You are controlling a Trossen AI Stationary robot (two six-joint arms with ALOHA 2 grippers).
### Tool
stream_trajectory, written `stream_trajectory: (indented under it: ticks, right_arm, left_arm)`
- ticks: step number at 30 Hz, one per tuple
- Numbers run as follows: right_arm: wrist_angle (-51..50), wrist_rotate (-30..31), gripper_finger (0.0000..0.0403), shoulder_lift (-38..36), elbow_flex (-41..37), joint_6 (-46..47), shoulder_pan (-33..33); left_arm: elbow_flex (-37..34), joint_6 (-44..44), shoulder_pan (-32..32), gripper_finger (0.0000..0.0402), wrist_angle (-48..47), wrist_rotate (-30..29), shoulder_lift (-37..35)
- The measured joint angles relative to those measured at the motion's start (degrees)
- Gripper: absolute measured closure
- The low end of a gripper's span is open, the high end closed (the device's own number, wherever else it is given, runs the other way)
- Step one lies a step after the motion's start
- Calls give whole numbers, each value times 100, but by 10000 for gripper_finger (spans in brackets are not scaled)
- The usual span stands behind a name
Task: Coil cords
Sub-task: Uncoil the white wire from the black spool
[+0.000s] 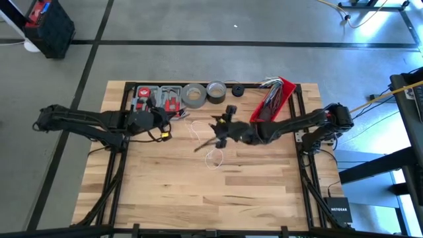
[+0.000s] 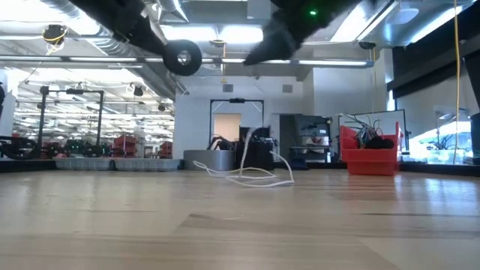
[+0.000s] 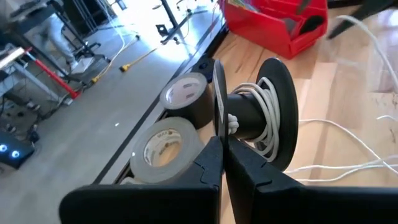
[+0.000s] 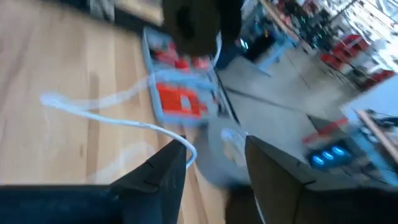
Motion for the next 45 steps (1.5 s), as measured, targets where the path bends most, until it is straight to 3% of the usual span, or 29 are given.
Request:
stream_trajectory:
  ticks: [4,9,12,16,23,28,33,37,42,45]
  right_arm:
    - [87,-849,233,67,4,577,-410]
    - [-1581,-2475,233,86,-2,1610,-651]
    - [-2240,-2541,233,65,-5,1844,-686]
    - [-2312,-2549,233,-77,41,1966,-680]
    - [-2244,-3064,233,-187,950,1944,-467]
    - [-2365,-2894,233,-180,1290,1901,-174]
    - [-3355,-2921,233,-178,1355,2662,78]
    - [-3845,-2704,233,-178,1352,2178,136]
    - [-2819,-1156,233,-13,1335,1921,-6]
    - [-2115,-1026,233,243,1337,1665,-180]
  left_arm:
    - [0,46,-63,400,49,3,0]
    - [-2,126,-61,400,-4,3,0]
    - [-2,125,-61,400,-8,5,0]
    - [-2,66,-61,400,-6,5,0]
    - [-2,77,-61,400,0,5,0]
    - [-2,52,-63,400,-28,5,0]
    - [-2,34,-63,400,-63,5,0]
    - [-2,55,-63,400,-49,5,0]
    - [-2,56,-61,400,13,108,0]
    - [-2,156,-75,400,79,409,0]
